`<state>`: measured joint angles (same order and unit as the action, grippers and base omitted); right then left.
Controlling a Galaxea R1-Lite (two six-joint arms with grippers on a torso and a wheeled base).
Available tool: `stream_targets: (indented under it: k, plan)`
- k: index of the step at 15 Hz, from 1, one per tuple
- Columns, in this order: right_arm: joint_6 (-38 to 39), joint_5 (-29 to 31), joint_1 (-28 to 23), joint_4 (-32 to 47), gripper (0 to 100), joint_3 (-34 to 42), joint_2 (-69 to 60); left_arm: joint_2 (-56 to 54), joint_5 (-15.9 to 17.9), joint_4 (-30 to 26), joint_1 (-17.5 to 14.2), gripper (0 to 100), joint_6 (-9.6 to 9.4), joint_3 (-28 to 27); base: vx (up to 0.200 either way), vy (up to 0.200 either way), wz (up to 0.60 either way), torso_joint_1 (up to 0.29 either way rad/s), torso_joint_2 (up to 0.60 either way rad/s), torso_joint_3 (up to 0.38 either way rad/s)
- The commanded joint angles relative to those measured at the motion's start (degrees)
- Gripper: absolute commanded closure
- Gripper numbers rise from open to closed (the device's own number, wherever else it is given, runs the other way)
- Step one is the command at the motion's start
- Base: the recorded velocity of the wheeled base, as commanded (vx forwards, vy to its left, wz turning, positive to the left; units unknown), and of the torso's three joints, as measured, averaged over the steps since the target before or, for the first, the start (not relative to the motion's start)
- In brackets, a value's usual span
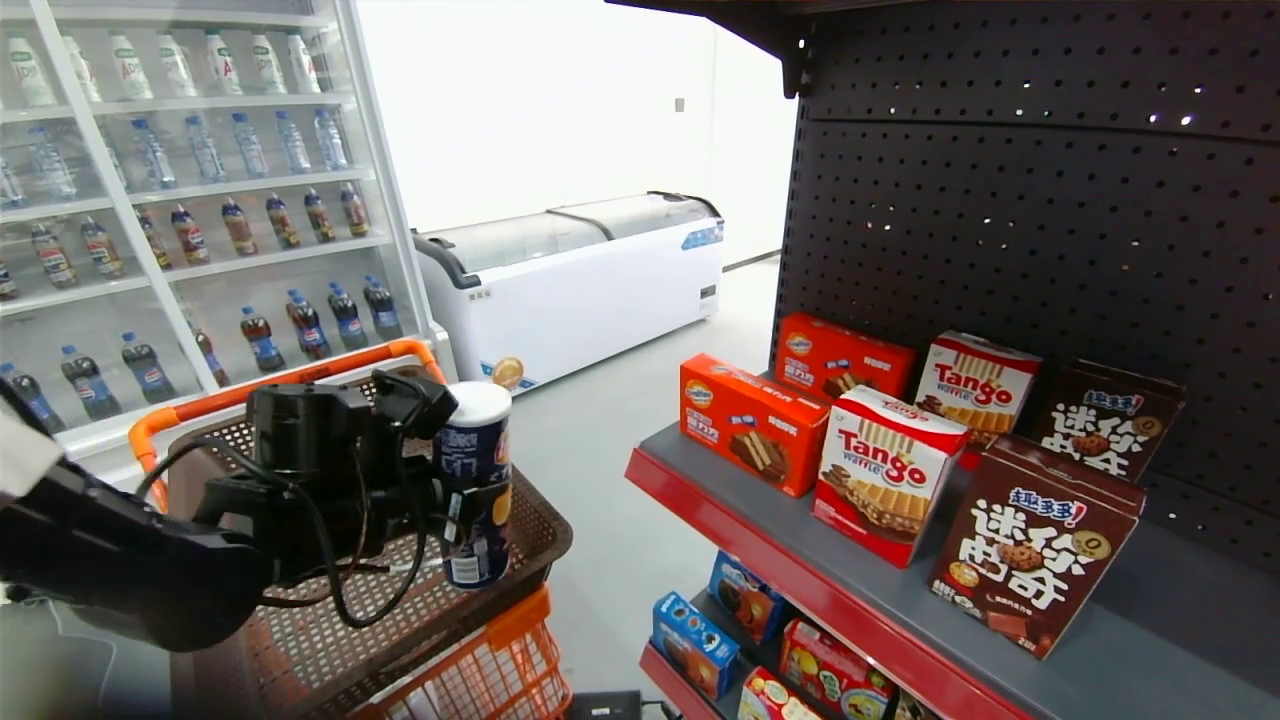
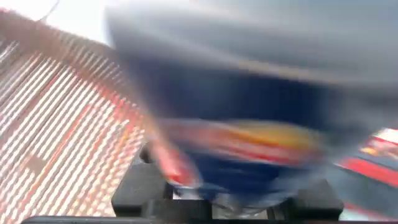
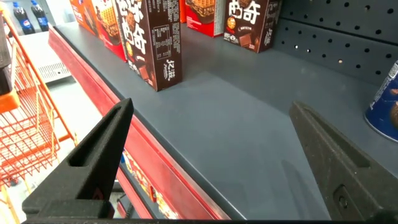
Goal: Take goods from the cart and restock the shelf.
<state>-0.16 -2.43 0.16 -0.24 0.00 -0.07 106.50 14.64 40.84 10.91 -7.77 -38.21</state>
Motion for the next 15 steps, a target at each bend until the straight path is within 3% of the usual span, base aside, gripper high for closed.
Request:
stream_targets:
  k: [1,2,3,5,7,10,12,15]
  plan:
    - [-0.02,-0.04,0.02,-0.02,0,0.00,0.07,-11.84,6.45,-6.12,2.62,100,-1.20,0.32,0.000,0.000,0.00,0.000,0.00,0.000]
    - [-0.02,-0.04,0.02,-0.02,0,0.00,0.07,-16.32,9.35,-9.55,4.56,100,-0.23,0.50,0.000,0.000,0.00,0.000,0.00,0.000]
    - [-0.02,-0.04,0.02,-0.02,0,0.00,0.07,-19.66,11.64,-10.34,6.23,100,2.40,0.15,0.000,0.000,0.00,0.000,0.00,0.000]
    - [-0.02,-0.04,0.02,-0.02,0,0.00,0.07,-21.77,15.42,-7.53,8.43,100,5.83,0.15,0.000,0.000,0.00,0.000,0.00,0.000]
    - [-0.02,-0.04,0.02,-0.02,0,0.00,0.07,-22.56,18.05,-6.82,9.30,100,6.10,-0.64,0.000,0.000,0.00,0.000,0.00,0.000]
    - [-0.02,-0.04,0.02,-0.02,0,0.00,0.07,-22.56,19.11,-6.74,9.74,100,5.74,-1.35,0.000,0.000,0.00,0.000,0.00,0.000]
    - [-0.02,-0.04,0.02,-0.02,0,0.00,0.07,-22.65,23.24,-6.82,10.62,100,5.83,-1.26,0.000,0.000,0.00,0.000,0.00,0.000]
    - [-0.02,-0.04,0.02,-0.02,0,0.00,0.07,-23.44,25.17,-7.00,10.89,100,5.92,-1.78,0.000,0.000,0.00,0.000,0.00,0.000]
